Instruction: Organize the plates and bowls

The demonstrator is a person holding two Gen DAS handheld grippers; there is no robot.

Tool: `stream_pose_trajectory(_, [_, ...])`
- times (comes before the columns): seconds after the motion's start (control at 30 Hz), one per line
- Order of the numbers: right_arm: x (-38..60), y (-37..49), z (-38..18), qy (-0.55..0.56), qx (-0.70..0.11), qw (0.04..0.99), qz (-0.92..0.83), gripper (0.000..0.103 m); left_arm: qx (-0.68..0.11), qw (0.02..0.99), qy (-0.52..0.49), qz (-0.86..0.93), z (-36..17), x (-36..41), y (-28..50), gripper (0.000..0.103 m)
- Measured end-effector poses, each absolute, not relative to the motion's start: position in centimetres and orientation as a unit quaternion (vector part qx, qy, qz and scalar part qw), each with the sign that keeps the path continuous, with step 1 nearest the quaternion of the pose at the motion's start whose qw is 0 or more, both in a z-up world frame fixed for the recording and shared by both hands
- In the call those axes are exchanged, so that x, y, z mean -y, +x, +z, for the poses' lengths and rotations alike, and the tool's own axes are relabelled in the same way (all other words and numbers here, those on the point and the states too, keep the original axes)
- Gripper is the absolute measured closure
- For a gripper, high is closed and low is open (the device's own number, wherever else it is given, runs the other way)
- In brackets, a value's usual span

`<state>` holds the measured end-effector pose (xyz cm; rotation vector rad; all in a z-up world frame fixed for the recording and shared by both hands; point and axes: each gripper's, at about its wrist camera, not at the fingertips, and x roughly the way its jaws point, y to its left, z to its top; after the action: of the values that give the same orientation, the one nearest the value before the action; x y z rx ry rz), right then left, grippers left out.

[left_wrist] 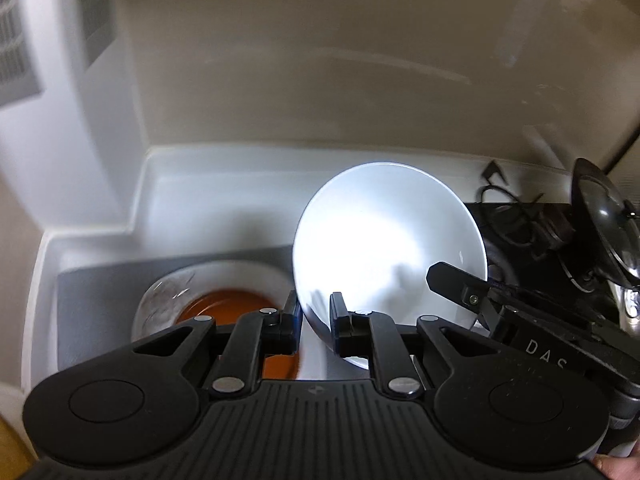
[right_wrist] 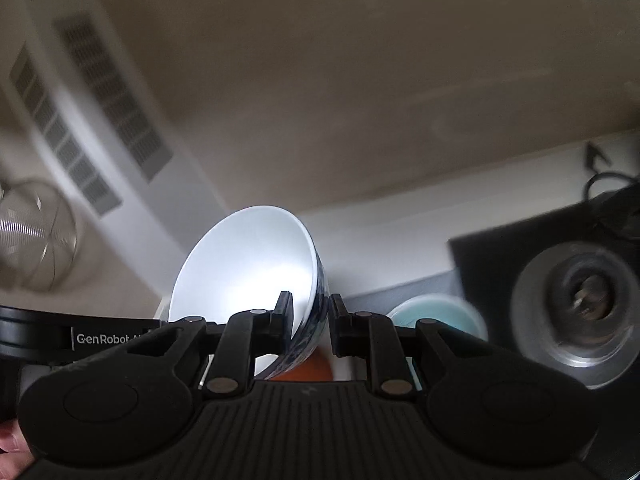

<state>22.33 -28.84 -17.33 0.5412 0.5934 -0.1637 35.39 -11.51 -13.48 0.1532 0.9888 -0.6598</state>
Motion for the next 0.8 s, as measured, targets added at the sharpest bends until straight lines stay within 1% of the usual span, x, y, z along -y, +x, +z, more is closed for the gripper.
stream_pose_trajectory(0.13, [31.5,21.6,-16.0,0.262,-0.268,0.922,-0.097,0.083,-0.451,0.828,0.085,-0.321,-12.1,14.6,35.1,0.088])
stream_pose_trajectory(0.3, [34.4,21.1,-16.3,0.267,-0.260,0.921,-0.115,0.083,-0.481,0.809,0.102,-0.322,-12.8,18.0,35.3,0.088])
stream_pose_trajectory(0.43, [36.3,21.2,-19.0,0.285,-0.278,0.910,-0.115,0.083,-0.493,0.802,0.103,-0.322,-15.1,19.5,36.2,0.088])
stream_pose_trajectory(0.6, [37.2,21.9,-23.3,0.293,-0.298,0.902,-0.106,0.082,-0.544,0.776,0.105,-0.303,-19.9,20.6,37.8,0.087])
stream_pose_trajectory(0.8, [37.1,23.2,-27.2,0.301,-0.331,0.887,-0.116,0.082,-0.584,0.753,0.118,-0.278,-24.1,21.4,39.6,0.085])
